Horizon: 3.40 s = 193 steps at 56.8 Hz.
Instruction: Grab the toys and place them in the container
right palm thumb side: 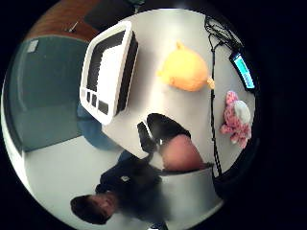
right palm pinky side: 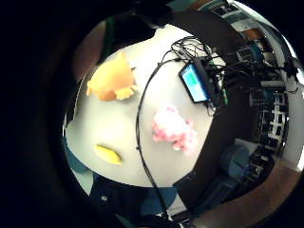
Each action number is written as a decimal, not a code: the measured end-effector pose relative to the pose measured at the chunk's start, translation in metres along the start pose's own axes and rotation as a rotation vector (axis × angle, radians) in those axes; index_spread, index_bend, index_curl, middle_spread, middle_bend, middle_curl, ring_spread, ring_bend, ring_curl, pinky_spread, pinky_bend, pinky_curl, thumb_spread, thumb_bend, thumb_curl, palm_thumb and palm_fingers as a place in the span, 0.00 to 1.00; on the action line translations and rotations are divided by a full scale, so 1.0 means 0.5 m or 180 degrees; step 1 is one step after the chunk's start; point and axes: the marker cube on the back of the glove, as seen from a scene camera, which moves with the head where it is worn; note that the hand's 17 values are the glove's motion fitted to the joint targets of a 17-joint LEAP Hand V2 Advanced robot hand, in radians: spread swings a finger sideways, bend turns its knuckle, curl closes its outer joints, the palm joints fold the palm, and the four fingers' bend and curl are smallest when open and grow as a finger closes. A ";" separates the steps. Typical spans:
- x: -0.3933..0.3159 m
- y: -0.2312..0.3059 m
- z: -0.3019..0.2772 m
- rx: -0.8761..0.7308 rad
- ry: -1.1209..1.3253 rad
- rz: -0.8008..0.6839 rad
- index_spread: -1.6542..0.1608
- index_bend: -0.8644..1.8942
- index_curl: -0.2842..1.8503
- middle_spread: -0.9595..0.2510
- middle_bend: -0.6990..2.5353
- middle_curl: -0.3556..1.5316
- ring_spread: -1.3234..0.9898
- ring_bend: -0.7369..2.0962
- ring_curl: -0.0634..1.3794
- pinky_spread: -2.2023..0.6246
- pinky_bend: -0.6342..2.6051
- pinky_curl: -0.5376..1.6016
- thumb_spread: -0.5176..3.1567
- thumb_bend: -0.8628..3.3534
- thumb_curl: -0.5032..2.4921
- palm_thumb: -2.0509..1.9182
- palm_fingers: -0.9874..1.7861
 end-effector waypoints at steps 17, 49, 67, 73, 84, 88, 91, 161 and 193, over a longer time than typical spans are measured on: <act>-0.005 0.003 0.004 -0.0008 0.0008 -0.0023 0.79 0.33 0.15 0.79 0.26 0.25 0.57 0.35 0.13 0.79 0.48 0.39 0.44 0.21 0.21 0.54 0.26; -0.009 -0.124 0.151 -0.0453 -0.0017 -0.0045 0.77 0.33 0.17 0.79 0.25 0.28 0.58 0.37 0.21 0.80 0.54 0.42 0.48 0.20 0.25 0.55 0.27; -0.035 -0.186 0.285 -0.0082 -0.0043 -0.0162 0.74 0.38 0.20 0.77 0.27 0.28 0.59 0.45 0.26 0.78 0.56 0.43 0.49 0.22 0.28 0.61 0.40; -0.044 -0.187 0.295 0.0322 -0.0053 -0.0179 0.75 0.40 0.22 0.75 0.29 0.30 0.54 0.53 0.29 0.74 0.53 0.41 0.50 0.25 0.30 0.66 0.54; -0.089 -0.163 0.282 0.0378 0.0008 -0.0310 0.73 0.41 0.24 0.66 0.35 0.35 0.45 0.62 0.37 0.67 0.53 0.42 0.42 0.26 0.36 0.71 0.70; -0.111 -0.143 0.256 0.0259 0.0013 -0.0363 0.71 0.44 0.26 0.62 0.38 0.37 0.43 0.64 0.40 0.66 0.52 0.43 0.39 0.26 0.38 0.72 0.73; -0.124 -0.128 0.218 0.0314 0.0082 -0.0303 0.70 0.47 0.27 0.60 0.40 0.39 0.42 0.65 0.42 0.65 0.52 0.43 0.37 0.26 0.39 0.72 0.72; -0.297 -0.062 -0.165 0.0754 -0.0496 -0.0568 0.74 0.36 0.37 0.77 0.25 0.45 0.55 0.41 0.33 0.78 0.53 0.43 0.45 0.20 0.37 0.57 0.27; 0.242 0.087 0.101 0.0063 0.0068 0.1007 0.77 0.35 0.28 0.80 0.26 0.36 0.58 0.35 0.29 0.80 0.49 0.41 0.48 0.20 0.30 0.54 0.29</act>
